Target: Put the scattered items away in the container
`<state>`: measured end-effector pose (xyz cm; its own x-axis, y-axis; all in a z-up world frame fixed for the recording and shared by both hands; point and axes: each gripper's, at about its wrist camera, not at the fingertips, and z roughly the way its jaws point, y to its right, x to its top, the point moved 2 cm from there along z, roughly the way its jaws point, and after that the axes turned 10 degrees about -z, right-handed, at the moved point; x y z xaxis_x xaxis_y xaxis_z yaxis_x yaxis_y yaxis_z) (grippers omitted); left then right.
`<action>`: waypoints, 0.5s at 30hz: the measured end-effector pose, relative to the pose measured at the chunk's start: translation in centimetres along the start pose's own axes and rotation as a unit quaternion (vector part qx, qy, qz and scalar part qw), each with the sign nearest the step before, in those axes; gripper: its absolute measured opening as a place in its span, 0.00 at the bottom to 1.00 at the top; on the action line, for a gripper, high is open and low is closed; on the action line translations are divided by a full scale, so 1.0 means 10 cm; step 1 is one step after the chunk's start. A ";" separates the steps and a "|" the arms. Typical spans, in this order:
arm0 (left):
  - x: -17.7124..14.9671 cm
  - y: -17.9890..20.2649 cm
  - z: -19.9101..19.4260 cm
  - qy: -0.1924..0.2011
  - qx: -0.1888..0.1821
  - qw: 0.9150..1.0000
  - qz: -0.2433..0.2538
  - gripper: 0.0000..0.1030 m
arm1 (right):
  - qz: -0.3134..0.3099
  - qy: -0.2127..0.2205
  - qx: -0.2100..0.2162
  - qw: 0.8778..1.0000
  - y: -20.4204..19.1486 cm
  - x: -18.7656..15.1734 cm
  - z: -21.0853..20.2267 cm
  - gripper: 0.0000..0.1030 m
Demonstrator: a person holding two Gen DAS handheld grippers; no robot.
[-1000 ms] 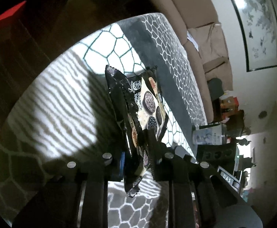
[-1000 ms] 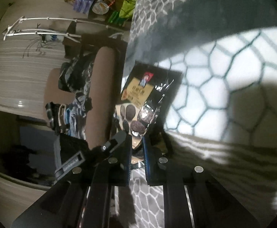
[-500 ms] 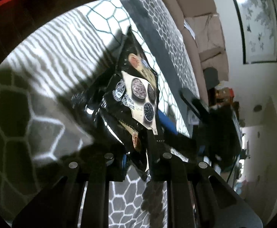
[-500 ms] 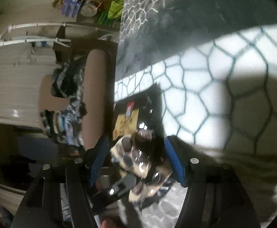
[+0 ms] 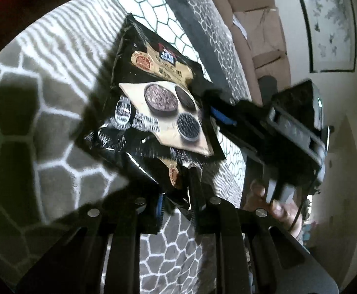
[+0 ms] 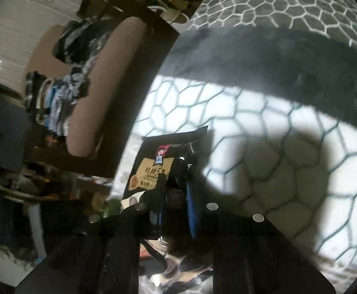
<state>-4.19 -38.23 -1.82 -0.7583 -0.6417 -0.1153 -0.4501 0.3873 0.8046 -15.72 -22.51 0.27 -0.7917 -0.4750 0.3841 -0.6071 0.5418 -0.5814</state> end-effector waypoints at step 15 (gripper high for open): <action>-0.37 0.31 0.12 -0.039 0.094 0.993 0.053 0.09 | -0.013 0.027 -0.117 0.993 0.26 -0.74 -1.25 0.09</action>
<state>-3.34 -33.81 0.40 -0.8375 -0.5396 -0.0860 -0.4394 0.5716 0.6930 -12.23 -8.91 4.90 -0.7742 -0.4561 0.4388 -0.6215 0.6789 -0.3909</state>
